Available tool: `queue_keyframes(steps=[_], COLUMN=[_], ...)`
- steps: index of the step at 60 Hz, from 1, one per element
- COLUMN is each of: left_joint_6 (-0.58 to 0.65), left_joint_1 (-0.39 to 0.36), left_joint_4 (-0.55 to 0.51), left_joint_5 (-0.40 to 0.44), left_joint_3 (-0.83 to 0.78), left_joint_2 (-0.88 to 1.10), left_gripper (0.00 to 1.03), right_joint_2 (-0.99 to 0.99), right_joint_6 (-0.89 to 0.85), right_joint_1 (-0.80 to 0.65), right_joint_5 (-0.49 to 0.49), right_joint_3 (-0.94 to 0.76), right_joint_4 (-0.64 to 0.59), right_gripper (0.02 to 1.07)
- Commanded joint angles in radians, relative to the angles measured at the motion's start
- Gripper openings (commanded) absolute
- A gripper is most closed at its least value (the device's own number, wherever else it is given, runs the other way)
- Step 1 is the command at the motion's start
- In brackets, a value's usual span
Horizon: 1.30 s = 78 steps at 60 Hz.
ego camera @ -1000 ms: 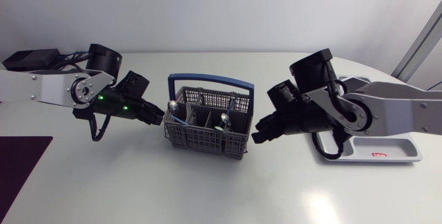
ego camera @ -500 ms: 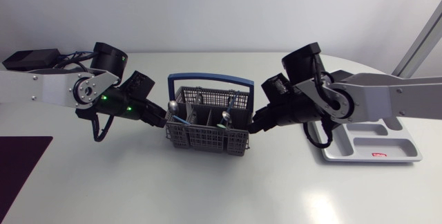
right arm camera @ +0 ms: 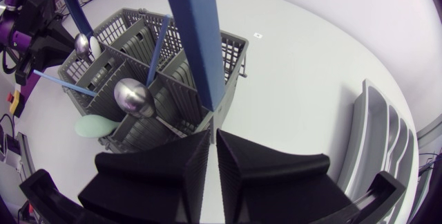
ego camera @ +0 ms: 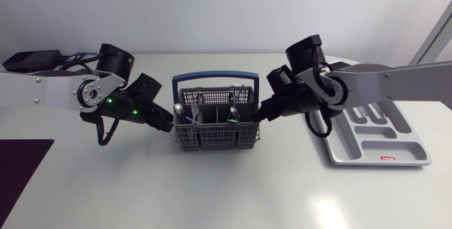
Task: Unload the cutlery basket into the drawer organizer.
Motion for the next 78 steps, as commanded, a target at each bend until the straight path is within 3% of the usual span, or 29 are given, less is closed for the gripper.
queue_keyframes(steps=[1,34,43,46,54,59,68,78], left_joint_6=[0.003,0.005,0.008,0.015,0.035,0.066,0.132,0.218], left_joint_1=[-0.020,0.010,0.053,0.076,0.133,0.156,0.182,0.187], left_joint_4=[0.009,0.020,0.020,0.020,0.017,0.014,-0.017,-0.052], left_joint_5=[0.025,0.024,0.024,0.024,0.024,0.024,0.050,0.165], left_joint_3=[0.024,0.043,0.035,0.034,0.026,0.011,-0.029,-0.104], left_joint_2=[-0.016,-0.014,-0.019,-0.027,-0.065,-0.114,-0.231,-0.369], left_gripper=[0.22,0.22,0.26,0.33,0.49,0.54,0.66,0.66], right_joint_2=[0.005,-0.028,-0.028,-0.035,-0.072,-0.103,-0.175,-0.247], right_joint_6=[-0.016,-0.009,-0.013,-0.014,-0.031,-0.039,-0.068,-0.091], right_joint_1=[0.031,0.080,0.070,0.057,0.025,0.013,0.005,0.002], right_joint_5=[-0.027,0.031,0.069,0.077,0.075,0.075,0.069,0.042], right_joint_3=[0.012,-0.022,-0.039,-0.048,-0.079,-0.102,-0.156,-0.202], right_joint_4=[0.018,0.014,0.014,0.011,-0.006,-0.018,-0.028,-0.029], right_gripper=[0.18,0.18,0.20,0.29,0.71,0.90,0.94,0.96])
